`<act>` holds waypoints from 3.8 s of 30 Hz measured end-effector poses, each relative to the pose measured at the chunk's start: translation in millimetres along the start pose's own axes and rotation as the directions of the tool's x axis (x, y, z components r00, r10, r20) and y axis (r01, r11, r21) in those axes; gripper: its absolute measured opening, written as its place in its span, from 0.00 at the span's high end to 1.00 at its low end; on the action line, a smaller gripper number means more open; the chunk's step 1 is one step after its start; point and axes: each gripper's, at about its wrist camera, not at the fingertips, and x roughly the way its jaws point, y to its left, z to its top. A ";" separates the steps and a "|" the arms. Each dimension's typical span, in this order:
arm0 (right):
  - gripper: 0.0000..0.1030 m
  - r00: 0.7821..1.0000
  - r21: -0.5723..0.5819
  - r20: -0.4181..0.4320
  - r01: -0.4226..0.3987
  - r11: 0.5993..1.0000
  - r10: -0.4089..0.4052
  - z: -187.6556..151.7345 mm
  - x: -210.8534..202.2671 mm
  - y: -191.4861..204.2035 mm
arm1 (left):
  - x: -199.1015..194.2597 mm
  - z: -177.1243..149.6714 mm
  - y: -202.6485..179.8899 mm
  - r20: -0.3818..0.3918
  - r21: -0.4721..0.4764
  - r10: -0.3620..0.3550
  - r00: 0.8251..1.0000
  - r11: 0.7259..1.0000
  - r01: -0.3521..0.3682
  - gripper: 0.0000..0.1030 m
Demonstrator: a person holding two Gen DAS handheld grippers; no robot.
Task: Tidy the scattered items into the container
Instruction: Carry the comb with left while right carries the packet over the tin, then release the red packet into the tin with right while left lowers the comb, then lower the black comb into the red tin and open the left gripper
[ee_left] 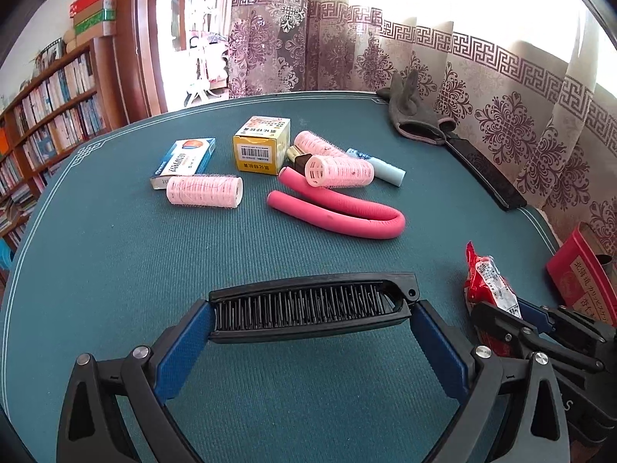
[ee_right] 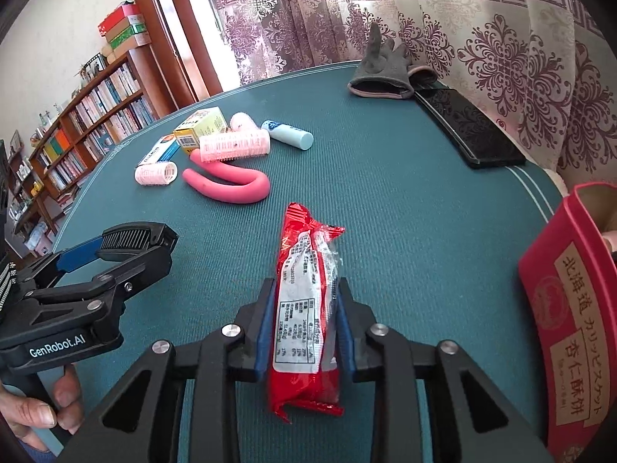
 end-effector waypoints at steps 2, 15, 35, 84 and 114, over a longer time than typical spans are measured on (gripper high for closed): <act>0.70 1.000 0.010 0.019 -0.003 1.000 0.003 -0.9 -8.5 -0.7 | -6.8 -0.3 -2.8 0.011 0.007 -0.005 1.000 1.000 0.005 0.01; 0.70 0.976 0.070 0.208 0.047 0.996 -0.060 3.4 -99.3 -27.6 | -50.3 5.2 -37.6 0.085 0.063 -0.076 0.993 0.995 0.071 0.01; 0.70 0.902 0.283 0.296 0.231 0.931 -0.314 -51.4 -207.6 -138.6 | -86.9 1.4 -175.0 0.083 0.280 -0.287 0.954 0.926 0.254 0.01; 0.40 0.895 0.344 0.344 0.162 0.925 -0.285 -67.9 -238.0 -175.4 | -91.8 -47.6 -307.9 -0.066 0.624 -0.535 0.843 0.637 0.453 0.01; 0.39 0.892 0.343 0.346 0.167 0.924 -0.290 -67.0 -238.9 -176.4 | -76.3 -38.4 -289.4 -0.215 0.445 -0.671 0.710 0.580 0.683 0.01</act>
